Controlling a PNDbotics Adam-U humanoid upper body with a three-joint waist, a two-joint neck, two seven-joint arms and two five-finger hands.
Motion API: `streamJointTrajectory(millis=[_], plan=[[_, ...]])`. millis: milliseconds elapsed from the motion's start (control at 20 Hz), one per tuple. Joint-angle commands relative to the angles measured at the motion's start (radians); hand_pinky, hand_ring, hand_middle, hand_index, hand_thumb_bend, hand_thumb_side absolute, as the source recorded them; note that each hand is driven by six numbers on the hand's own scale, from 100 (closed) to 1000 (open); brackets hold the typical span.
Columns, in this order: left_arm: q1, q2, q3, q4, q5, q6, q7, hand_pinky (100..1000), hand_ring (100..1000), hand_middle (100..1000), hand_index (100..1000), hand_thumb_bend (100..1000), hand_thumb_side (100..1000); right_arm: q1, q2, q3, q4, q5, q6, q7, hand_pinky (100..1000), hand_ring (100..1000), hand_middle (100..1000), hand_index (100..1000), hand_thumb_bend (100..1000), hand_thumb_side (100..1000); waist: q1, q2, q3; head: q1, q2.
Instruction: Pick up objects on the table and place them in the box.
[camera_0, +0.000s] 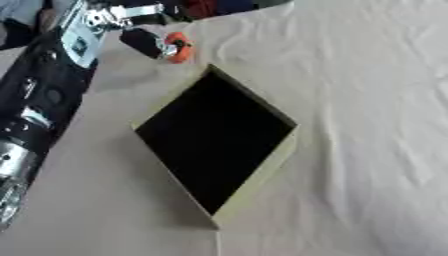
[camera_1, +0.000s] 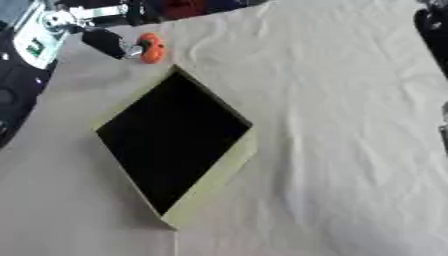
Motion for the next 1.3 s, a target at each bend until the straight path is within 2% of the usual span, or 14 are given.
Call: streamJointTrajectory(millis=[50,250,500,600,850,950,1000,1050,1100,1200,1300], plan=[[-0.017,0.020,0.006,0.000,-0.023,0.011,0.007,848,929,904,909,186,419,-0.015,-0.007,-0.003,-0.015,-0.008,-0.002,-0.004,707,825,613,773,100,747,-0.006,-0.020,-0.001,0.002,-0.010],[-0.014,0.016,0.010,0.013,-0.041,0.016,0.013,844,926,901,908,186,434,-0.015,-0.005,-0.003,-0.015,-0.008,-0.002,-0.006,706,825,612,773,100,747,-0.004,-0.018,-0.003,0.006,-0.014],[-0.010,0.023,0.015,0.018,-0.084,0.028,0.034,866,942,907,915,250,433,-0.013,-0.008,-0.003,-0.015,-0.009,0.001,-0.007,704,824,610,772,100,749,-0.002,-0.015,-0.001,0.003,-0.011],[-0.012,0.029,0.020,0.010,-0.101,0.034,0.059,883,953,913,921,290,429,-0.011,-0.008,-0.002,-0.015,-0.010,0.001,-0.006,704,824,609,772,100,750,-0.002,-0.014,0.001,0.003,-0.009],[-0.017,0.046,0.034,-0.022,-0.121,0.045,0.145,893,956,921,930,306,419,-0.011,-0.009,-0.003,-0.015,-0.011,0.003,-0.004,703,824,609,771,100,749,-0.003,-0.013,0.002,0.004,-0.013],[-0.018,0.054,0.039,-0.028,-0.131,0.056,0.175,887,952,916,928,310,390,-0.010,-0.009,-0.004,-0.015,-0.011,0.004,-0.003,703,824,608,771,100,750,-0.002,-0.012,0.002,0.002,-0.013],[-0.018,0.057,0.041,-0.028,-0.136,0.061,0.187,880,946,911,922,281,314,-0.008,-0.009,-0.004,-0.015,-0.012,0.005,-0.002,702,824,608,771,100,752,-0.002,-0.013,0.003,0.002,-0.012],[-0.018,0.059,0.042,-0.027,-0.141,0.066,0.196,879,946,911,922,278,305,-0.007,-0.010,-0.005,-0.015,-0.012,0.006,-0.002,702,824,608,771,100,752,-0.002,-0.013,0.004,0.001,-0.011],[-0.018,0.061,0.042,-0.025,-0.147,0.071,0.202,877,946,913,924,255,257,-0.006,-0.010,-0.006,-0.015,-0.012,0.006,-0.003,702,824,607,771,100,752,-0.002,-0.013,0.005,0.001,-0.011],[-0.017,0.062,0.045,-0.015,-0.156,0.086,0.205,876,945,913,927,246,232,-0.007,-0.010,-0.006,-0.015,-0.012,0.006,-0.004,702,823,606,770,100,752,-0.002,-0.011,0.006,0.001,-0.014],[-0.017,0.062,0.049,-0.006,-0.166,0.103,0.208,872,942,912,925,248,246,-0.008,-0.010,-0.006,-0.015,-0.013,0.006,-0.004,702,824,606,770,100,752,-0.002,-0.009,0.004,0.002,-0.016]])
